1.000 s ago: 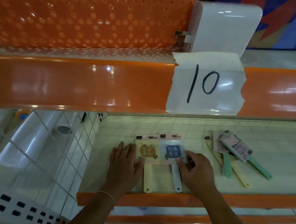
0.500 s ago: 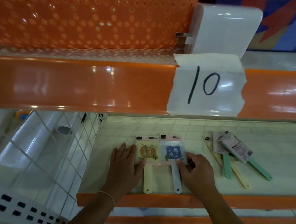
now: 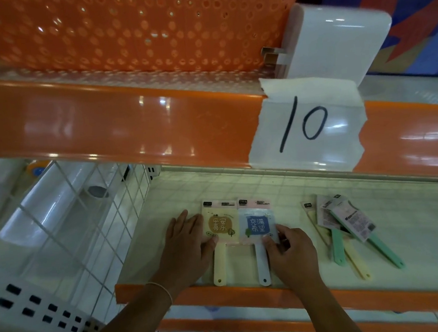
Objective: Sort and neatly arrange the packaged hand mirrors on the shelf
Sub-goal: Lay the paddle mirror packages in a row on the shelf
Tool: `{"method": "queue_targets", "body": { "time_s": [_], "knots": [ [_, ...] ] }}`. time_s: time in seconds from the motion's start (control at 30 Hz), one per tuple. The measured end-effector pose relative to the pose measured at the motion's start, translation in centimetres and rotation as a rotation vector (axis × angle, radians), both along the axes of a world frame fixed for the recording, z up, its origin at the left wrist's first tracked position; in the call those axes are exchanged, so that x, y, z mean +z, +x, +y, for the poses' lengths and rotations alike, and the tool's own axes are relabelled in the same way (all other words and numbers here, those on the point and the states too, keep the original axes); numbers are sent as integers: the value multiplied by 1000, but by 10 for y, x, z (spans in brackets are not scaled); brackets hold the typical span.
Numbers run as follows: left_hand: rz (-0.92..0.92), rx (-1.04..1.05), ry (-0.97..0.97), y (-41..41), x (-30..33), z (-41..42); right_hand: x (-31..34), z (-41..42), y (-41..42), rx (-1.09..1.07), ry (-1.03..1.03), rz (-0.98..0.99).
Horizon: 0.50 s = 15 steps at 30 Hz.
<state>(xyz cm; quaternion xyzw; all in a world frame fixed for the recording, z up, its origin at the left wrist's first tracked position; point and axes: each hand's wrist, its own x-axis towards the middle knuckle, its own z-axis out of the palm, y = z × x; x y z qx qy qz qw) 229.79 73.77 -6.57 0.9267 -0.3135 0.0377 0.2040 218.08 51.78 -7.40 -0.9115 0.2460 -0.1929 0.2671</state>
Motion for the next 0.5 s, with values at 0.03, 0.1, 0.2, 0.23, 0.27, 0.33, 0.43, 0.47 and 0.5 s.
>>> {"method": "queue_targets", "body": {
  "time_s": [0.03, 0.1, 0.2, 0.23, 0.27, 0.33, 0.43, 0.47, 0.5],
  "knots": [
    [-2, -1, -1, 0, -1, 0, 0, 0, 0, -2, 6, -6],
    [3, -1, -1, 1, -1, 0, 2, 1, -1, -8, 15, -22],
    [19, 3, -6, 0, 0, 0, 4, 2, -1, -9, 20, -26],
    [22, 2, -9, 0, 0, 0, 4, 3, -1, -8, 22, -25],
    [19, 1, -9, 0, 0, 0, 5, 3, -1, -6, 25, -24],
    [18, 2, -3, 0, 0, 0, 6, 4, -2, -2, 27, -24],
    [19, 3, -15, -1, 1, 0, 8, 4, -2, 2, 31, -17],
    [20, 5, -17, -1, 2, 0, 8, 4, -2, 4, 29, -11],
    [24, 5, -17, -1, 2, -1, 8, 4, -2, 4, 30, -4]
  ]
}}
